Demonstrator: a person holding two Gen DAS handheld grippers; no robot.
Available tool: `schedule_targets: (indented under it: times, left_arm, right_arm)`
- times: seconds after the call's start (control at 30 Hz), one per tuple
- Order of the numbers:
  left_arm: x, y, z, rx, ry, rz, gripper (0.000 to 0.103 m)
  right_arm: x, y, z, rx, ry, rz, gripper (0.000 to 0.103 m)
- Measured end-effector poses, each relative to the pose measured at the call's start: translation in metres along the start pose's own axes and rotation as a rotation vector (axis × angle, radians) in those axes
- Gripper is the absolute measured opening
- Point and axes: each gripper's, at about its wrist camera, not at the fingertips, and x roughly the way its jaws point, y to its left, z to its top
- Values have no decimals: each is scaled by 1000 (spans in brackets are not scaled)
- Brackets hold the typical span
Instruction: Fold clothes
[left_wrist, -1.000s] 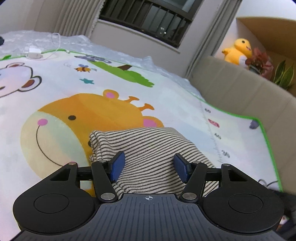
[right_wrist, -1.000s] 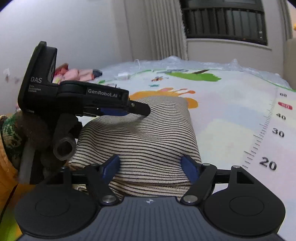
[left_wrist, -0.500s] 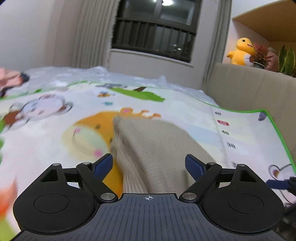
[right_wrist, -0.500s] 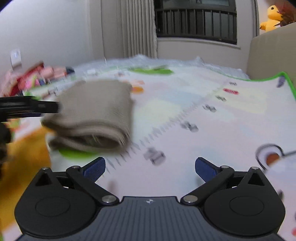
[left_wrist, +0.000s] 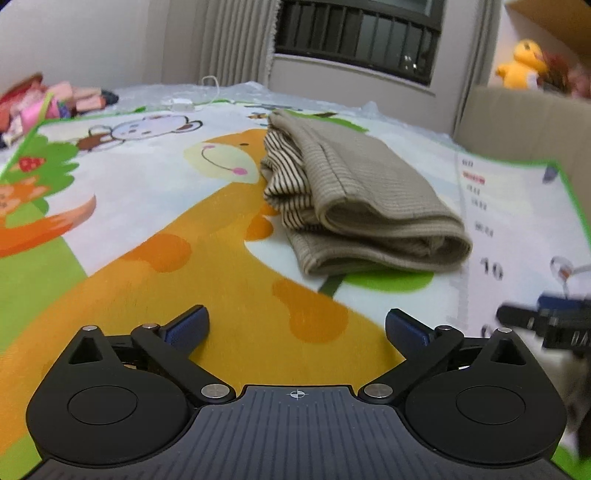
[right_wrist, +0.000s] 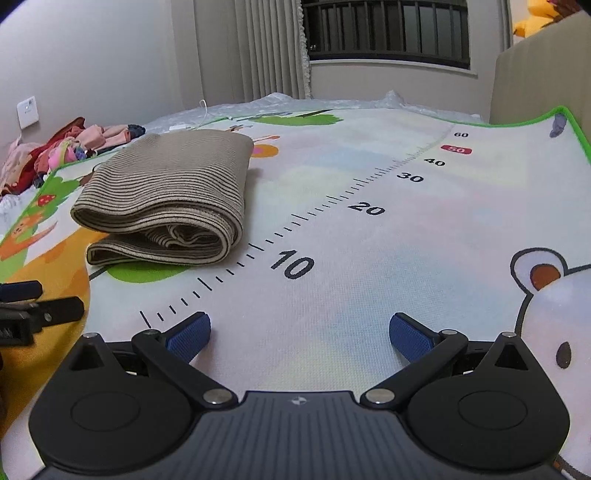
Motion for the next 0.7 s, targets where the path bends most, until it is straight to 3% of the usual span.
schedule_targets:
  times: [0.13,0.23,0.7]
  left_arm:
    - [2,-12,-7,60,-13,48,103]
    - [4,-9,-8,42,-17,37,103]
    - [1,-7,-11,35,-48,26,103]
  right_arm:
    - [2,6,8,-34,-21,54,103]
    - [16,15,12,-72,24,16,103]
    - [13,9,7,-51,-7,36,103]
